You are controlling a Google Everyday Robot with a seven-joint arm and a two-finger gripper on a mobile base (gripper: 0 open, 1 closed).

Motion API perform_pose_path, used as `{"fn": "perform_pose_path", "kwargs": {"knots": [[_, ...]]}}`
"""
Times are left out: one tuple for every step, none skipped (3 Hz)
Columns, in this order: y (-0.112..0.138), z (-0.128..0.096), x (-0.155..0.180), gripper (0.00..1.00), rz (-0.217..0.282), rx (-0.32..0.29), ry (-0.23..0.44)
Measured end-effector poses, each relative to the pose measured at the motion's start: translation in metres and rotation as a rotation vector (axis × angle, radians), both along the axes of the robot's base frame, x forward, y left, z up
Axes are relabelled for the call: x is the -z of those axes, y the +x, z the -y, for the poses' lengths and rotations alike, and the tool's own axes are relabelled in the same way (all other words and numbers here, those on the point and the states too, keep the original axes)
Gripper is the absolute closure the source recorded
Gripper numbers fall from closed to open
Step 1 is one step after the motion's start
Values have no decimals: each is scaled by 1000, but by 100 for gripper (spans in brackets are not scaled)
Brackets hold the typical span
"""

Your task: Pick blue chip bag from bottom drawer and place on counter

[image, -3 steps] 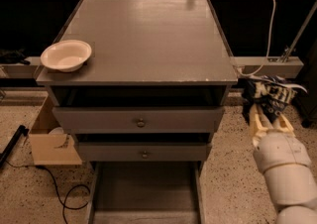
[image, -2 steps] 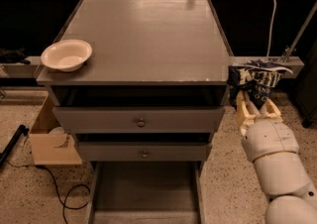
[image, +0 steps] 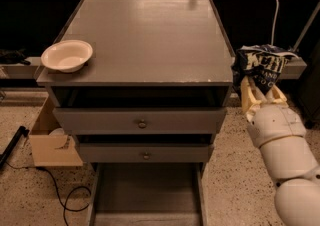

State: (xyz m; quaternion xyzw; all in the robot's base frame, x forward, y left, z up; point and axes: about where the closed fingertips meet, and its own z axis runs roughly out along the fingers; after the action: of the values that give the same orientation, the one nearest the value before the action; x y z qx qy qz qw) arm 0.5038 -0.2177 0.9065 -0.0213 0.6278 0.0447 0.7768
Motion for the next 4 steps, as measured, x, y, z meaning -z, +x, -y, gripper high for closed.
{"fn": "perform_pose_path", "kwargs": {"knots": [[29,-13,-33,100,30,-92,14],[48,-26,-54,100,38,-175,9],[71,-53,-72,100,40,-282,-76],[71,-68,-63,100,-7,-348,-110]]}}
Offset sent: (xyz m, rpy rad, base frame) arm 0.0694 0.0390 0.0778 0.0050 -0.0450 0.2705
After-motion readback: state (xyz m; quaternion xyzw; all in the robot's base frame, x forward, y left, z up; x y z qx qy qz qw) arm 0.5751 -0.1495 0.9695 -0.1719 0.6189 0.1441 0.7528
